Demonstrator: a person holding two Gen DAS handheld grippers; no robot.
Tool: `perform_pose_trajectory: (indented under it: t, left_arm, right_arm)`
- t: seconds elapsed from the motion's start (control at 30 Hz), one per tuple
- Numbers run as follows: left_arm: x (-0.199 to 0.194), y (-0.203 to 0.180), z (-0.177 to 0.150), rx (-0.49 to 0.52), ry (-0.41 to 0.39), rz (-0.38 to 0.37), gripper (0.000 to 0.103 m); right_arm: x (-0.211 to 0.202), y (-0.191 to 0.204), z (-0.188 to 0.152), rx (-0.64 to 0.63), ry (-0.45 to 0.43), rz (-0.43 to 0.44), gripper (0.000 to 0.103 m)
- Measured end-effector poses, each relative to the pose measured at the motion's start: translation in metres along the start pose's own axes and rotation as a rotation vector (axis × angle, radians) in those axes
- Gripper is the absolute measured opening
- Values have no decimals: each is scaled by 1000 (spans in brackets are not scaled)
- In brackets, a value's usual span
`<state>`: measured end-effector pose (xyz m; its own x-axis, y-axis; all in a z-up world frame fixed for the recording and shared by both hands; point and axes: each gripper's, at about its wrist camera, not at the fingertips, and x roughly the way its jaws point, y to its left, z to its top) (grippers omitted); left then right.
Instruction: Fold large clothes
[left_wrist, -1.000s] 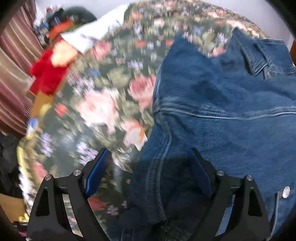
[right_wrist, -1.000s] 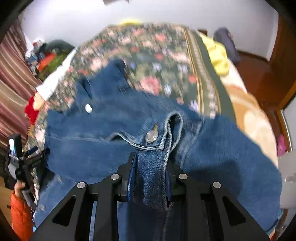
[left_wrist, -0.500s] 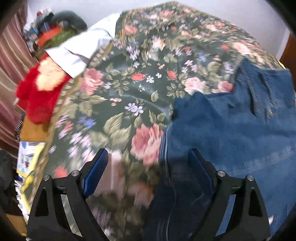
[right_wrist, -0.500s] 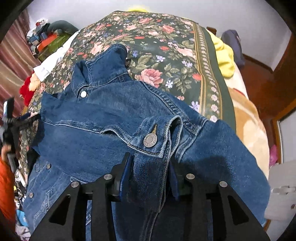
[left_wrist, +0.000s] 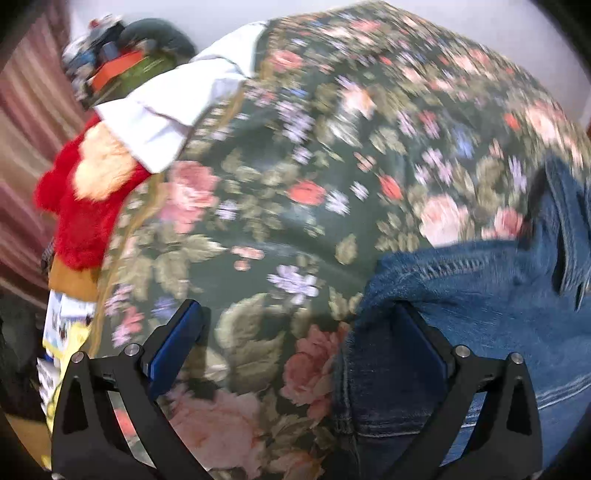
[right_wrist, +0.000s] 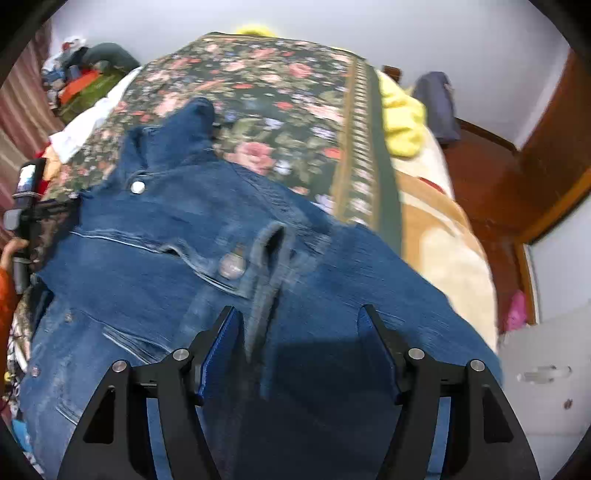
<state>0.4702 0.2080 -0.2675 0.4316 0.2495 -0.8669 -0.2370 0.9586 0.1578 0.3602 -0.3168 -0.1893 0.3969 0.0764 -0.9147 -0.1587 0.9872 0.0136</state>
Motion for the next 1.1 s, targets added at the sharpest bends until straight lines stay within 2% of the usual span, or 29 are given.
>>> perform_pose_trajectory:
  t: [0.1,0.2,0.3,0.37,0.47,0.57,0.8,0.9,0.97,1.1]
  left_arm:
    - [-27,10,1,-6,-37,45,100]
    - [-64,9,-4,27,-81,39,100]
    - [-104,1,-13,67,-129,4,100]
    - [-132,-11,-22,104,-162,-32,100]
    - [-164,-33,-31,158,-211,-82,100]
    - [-192,-61,-54,208,-248,-146,100]
    - [-211,-117,-102,276,-227,-282,100]
    - [-204,-139,-119,309,-199,-286,100]
    - [-197,-150,-129,328,-186,-266,100]
    - [-180,-162,-142,355,-131,-259,100]
  right_arm:
    - [-11,-14,-8,46,-3,9,65]
    - [-30,-26,-16,97,-33,-1,65]
    - [-53,-43,-27,165,-69,-1,69]
    - [-68,-55,-34,218,-98,4,79]
    - [-90,-78,-50,312,-138,14,86]
    - [-107,-101,-71,403,-162,21,90]
    - [-118,-149,-134,583,-151,6,91]
    - [-107,-168,-163,675,-90,30,91]
    - [-93,-180,-183,756,-39,90,90]
    - [-68,-187,-200,818,10,161,90]
